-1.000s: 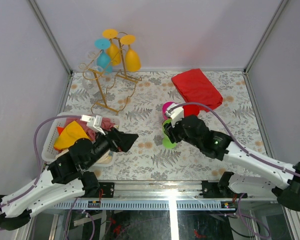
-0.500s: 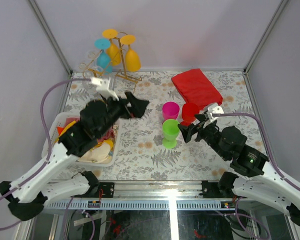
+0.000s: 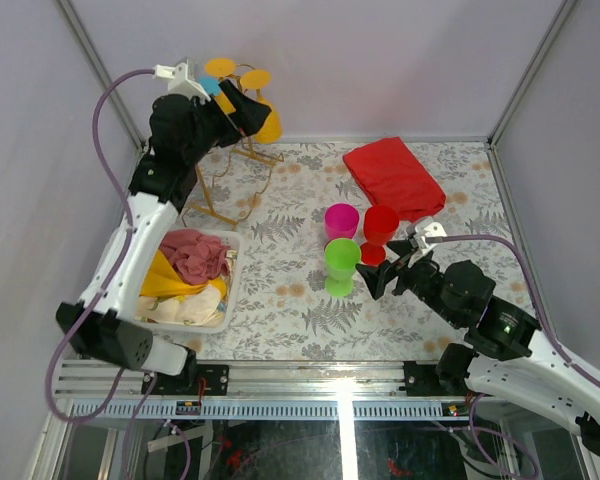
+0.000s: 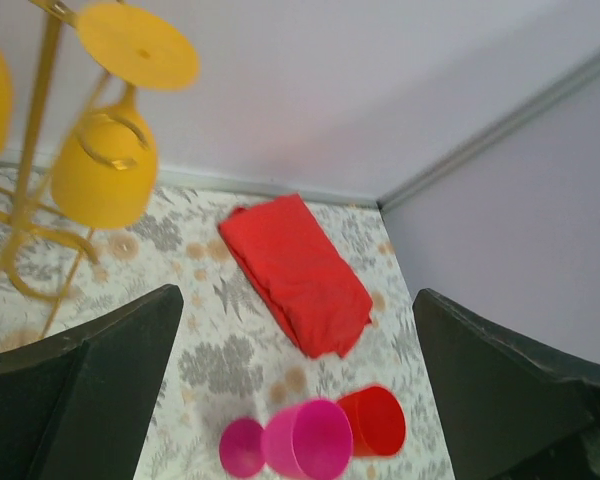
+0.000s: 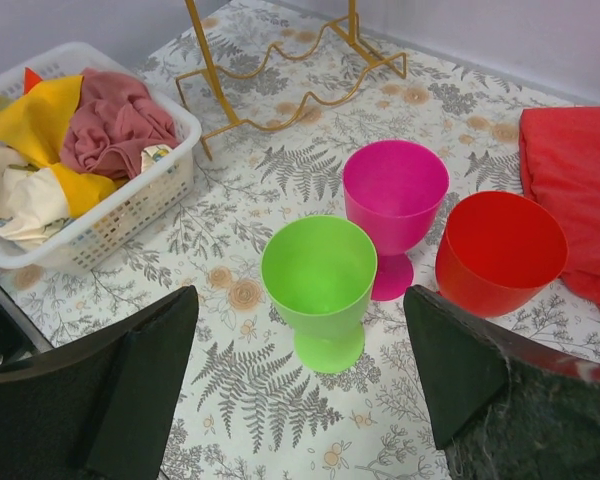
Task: Take the wine glass off the wine glass rack
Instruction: Pick up the wine glass from the wine rack.
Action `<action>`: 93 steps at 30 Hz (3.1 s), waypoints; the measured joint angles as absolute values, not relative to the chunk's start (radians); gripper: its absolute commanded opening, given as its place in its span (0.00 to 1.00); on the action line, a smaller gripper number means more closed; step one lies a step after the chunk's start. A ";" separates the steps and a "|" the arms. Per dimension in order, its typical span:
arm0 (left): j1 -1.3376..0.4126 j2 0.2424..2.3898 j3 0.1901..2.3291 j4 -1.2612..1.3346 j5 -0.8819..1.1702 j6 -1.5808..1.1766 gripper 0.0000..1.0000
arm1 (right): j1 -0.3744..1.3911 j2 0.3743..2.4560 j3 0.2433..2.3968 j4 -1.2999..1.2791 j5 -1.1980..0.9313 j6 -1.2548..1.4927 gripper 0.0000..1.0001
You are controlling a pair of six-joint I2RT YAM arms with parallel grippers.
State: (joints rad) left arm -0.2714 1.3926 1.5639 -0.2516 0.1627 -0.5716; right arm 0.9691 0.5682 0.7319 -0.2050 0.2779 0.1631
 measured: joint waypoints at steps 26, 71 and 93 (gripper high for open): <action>-0.109 1.886 1.951 -0.147 0.201 -0.760 0.88 | 0.970 0.688 0.870 -0.335 0.215 0.112 0.99; -0.108 2.061 2.132 -0.229 0.150 -0.723 0.62 | 0.970 0.669 0.884 -0.377 0.170 0.078 0.99; -0.104 2.082 2.143 -0.239 0.104 -0.740 0.33 | 0.970 0.654 0.884 -0.381 0.170 0.069 0.99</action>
State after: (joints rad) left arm -0.1036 2.0823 2.1433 -0.2394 0.1036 -0.7399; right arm 0.9695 0.6540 0.8837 -0.3805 0.1699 0.0689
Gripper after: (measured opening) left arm 0.419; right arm 0.993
